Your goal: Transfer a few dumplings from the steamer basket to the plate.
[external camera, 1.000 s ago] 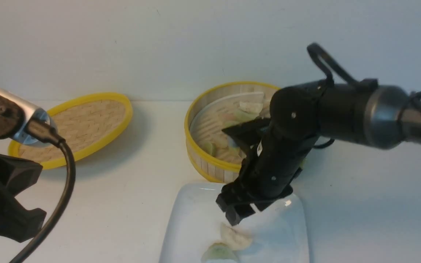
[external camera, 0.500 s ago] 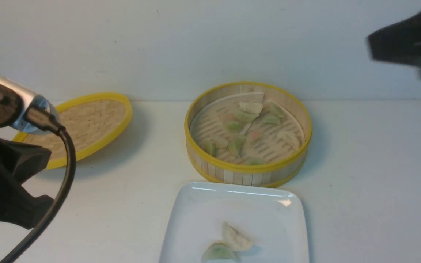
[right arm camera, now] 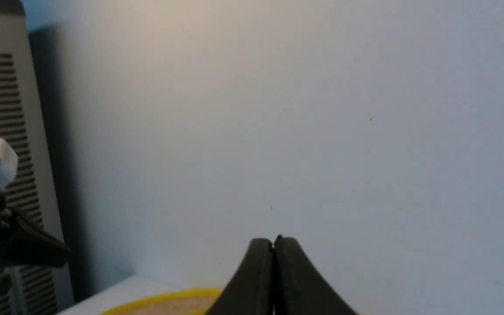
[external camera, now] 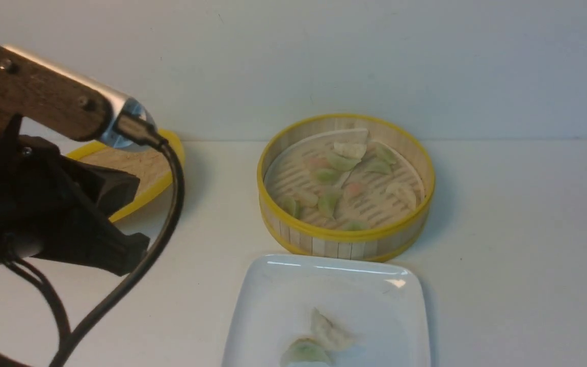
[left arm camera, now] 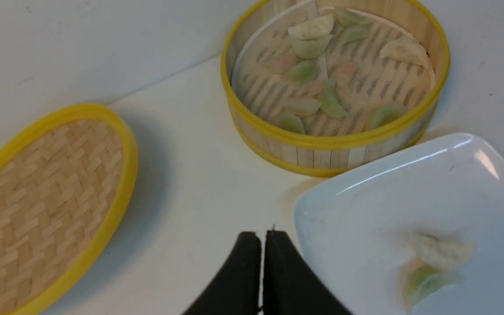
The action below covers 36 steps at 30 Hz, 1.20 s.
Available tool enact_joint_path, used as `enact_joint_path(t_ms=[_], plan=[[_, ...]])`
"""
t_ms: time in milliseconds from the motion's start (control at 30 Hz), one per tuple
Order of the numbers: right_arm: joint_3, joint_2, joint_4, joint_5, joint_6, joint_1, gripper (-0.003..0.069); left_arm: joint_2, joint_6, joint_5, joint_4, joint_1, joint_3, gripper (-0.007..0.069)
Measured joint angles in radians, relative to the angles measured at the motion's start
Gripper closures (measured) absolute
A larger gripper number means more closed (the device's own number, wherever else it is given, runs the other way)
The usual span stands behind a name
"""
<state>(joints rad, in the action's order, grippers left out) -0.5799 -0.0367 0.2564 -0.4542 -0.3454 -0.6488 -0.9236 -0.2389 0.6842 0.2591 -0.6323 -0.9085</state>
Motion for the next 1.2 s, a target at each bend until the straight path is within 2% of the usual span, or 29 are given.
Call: enact_joint_path(t_ms=[133,233,600,933,1200], plan=[[0.059,0.055,0.082,0.022,-0.097,0.000,0.0673,-0.037,-0.002,-0.058,-0.010,0.000,0.000,0.0631],[0.067,0.055,0.091,0.012,-0.136,0.000,0.0673,-0.056,-0.004,-0.100,-0.020,0.000,0.000,0.0631],[0.069,0.055,0.099,0.007,-0.138,0.000,0.0673,-0.032,-0.003,-0.133,-0.036,0.000,0.001,0.0631],[0.069,0.055,0.101,0.007,-0.134,0.000,0.0673,0.234,-0.012,-0.115,-0.036,0.000,0.061,0.0631],[0.069,0.055,0.102,0.007,-0.134,0.000,0.0673,0.339,-0.015,-0.114,-0.050,0.000,0.062,0.0631]])
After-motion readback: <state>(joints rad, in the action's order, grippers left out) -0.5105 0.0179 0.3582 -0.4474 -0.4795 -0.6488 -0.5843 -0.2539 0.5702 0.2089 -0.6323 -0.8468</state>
